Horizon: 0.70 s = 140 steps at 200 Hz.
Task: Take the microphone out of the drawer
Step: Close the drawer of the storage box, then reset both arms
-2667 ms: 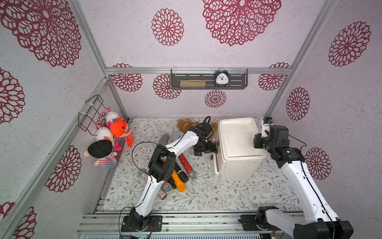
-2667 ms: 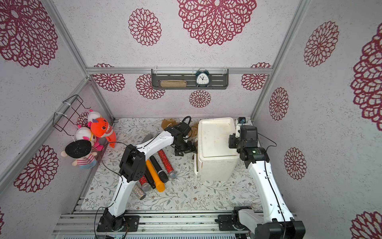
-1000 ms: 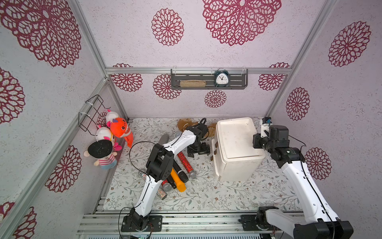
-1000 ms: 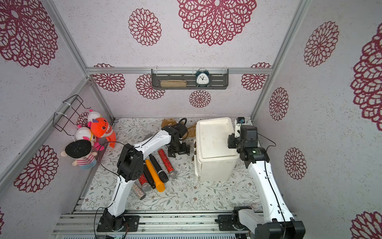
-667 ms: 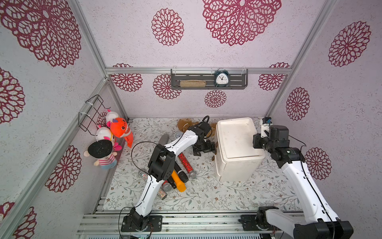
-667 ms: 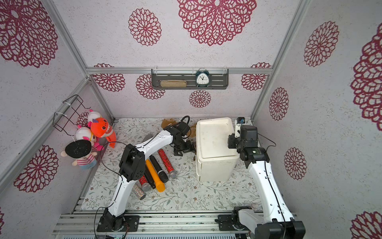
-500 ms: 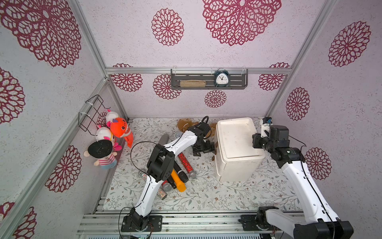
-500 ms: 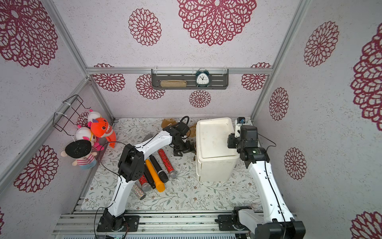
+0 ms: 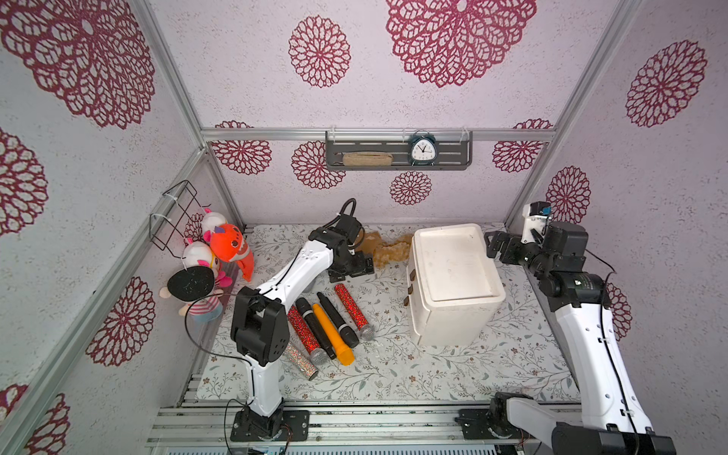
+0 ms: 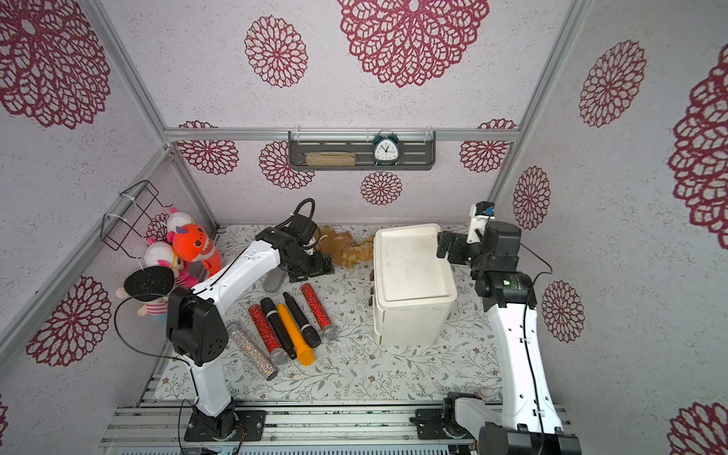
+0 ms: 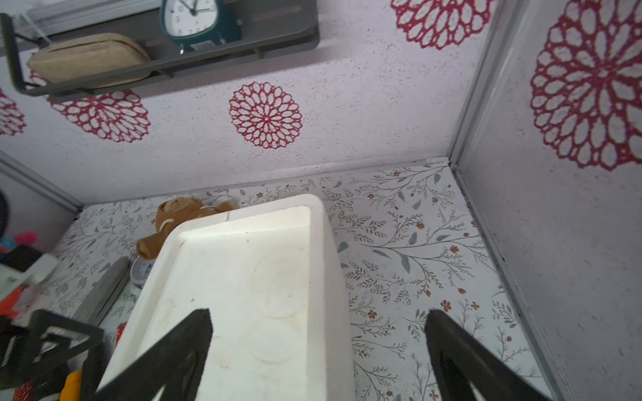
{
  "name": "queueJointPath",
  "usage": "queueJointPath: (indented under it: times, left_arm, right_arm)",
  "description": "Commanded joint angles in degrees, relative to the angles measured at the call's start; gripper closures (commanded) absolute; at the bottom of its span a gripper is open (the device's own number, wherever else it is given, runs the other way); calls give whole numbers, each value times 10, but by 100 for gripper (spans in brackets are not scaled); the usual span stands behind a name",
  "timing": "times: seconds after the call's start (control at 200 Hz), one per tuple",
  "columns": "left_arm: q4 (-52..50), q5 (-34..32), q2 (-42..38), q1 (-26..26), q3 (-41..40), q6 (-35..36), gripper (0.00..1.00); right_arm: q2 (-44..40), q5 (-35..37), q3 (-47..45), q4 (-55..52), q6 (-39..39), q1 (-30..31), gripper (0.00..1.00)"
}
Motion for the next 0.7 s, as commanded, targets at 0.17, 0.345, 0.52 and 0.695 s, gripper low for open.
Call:
queueJointPath:
  times: [0.17,0.345,0.52,0.695]
  left_arm:
    - [66,-151,-120,42,-97,86,3]
    - [112,-203,-192,93,-172,116,3]
    - [159,-188,-243,183,-239,126,3]
    - [239,-231,-289,219,-321,182,3]
  right_arm:
    - [47,115,-40,40,44,-65,1]
    - [32,192,-173,168,9,-71,1]
    - [4,148,-388,426,-27,-72,1]
    - [44,116,-445,500,-6,-68,1]
